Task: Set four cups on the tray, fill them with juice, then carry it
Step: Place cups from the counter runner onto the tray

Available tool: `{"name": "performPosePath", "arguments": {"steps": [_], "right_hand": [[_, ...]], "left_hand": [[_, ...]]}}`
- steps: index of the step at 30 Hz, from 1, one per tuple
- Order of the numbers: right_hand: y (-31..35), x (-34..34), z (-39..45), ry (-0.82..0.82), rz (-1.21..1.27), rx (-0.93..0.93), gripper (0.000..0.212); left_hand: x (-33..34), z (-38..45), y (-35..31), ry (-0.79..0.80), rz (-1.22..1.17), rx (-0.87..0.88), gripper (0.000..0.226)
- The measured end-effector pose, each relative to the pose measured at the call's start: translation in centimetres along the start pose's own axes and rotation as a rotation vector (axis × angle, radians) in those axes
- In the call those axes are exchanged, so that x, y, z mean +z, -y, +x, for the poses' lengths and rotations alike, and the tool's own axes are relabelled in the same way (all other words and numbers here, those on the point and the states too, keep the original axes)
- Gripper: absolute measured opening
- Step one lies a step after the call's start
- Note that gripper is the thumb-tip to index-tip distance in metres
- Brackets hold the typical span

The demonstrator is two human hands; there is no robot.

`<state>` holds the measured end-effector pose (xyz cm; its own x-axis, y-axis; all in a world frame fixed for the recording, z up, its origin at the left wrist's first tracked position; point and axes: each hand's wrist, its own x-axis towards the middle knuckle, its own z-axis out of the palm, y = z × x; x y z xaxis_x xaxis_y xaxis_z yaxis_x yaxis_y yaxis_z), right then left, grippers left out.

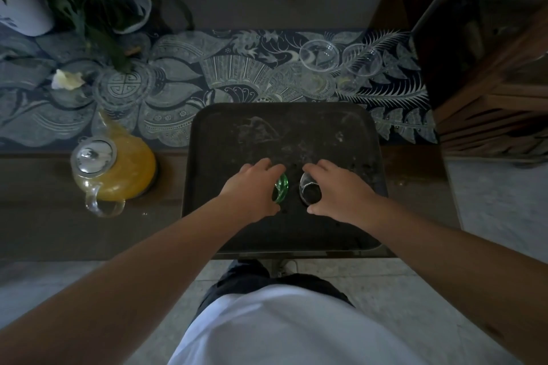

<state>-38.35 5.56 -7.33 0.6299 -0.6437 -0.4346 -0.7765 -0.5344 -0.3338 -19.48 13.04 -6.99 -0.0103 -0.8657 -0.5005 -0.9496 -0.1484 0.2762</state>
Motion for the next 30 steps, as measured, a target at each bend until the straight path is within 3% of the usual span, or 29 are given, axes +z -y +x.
{"name": "performPosePath", "arguments": {"steps": [20, 26, 30], "right_hand": [[1.0, -0.4, -0.1, 0.075, -0.121, 0.11, 0.086], [1.6, 0.1, -0.6, 0.084, -0.259, 0.141, 0.097], [1.6, 0.4, -1.0, 0.079, -0.225, 0.166, 0.103]], "left_hand": [[0.2, -0.5, 0.5, 0.032, 0.05, 0.009, 0.101], [-0.2, -0.3, 0.8, 0.05, 0.055, 0.029, 0.115], [0.1, -0.5, 0.9, 0.051, 0.033, 0.011, 0.132]]}}
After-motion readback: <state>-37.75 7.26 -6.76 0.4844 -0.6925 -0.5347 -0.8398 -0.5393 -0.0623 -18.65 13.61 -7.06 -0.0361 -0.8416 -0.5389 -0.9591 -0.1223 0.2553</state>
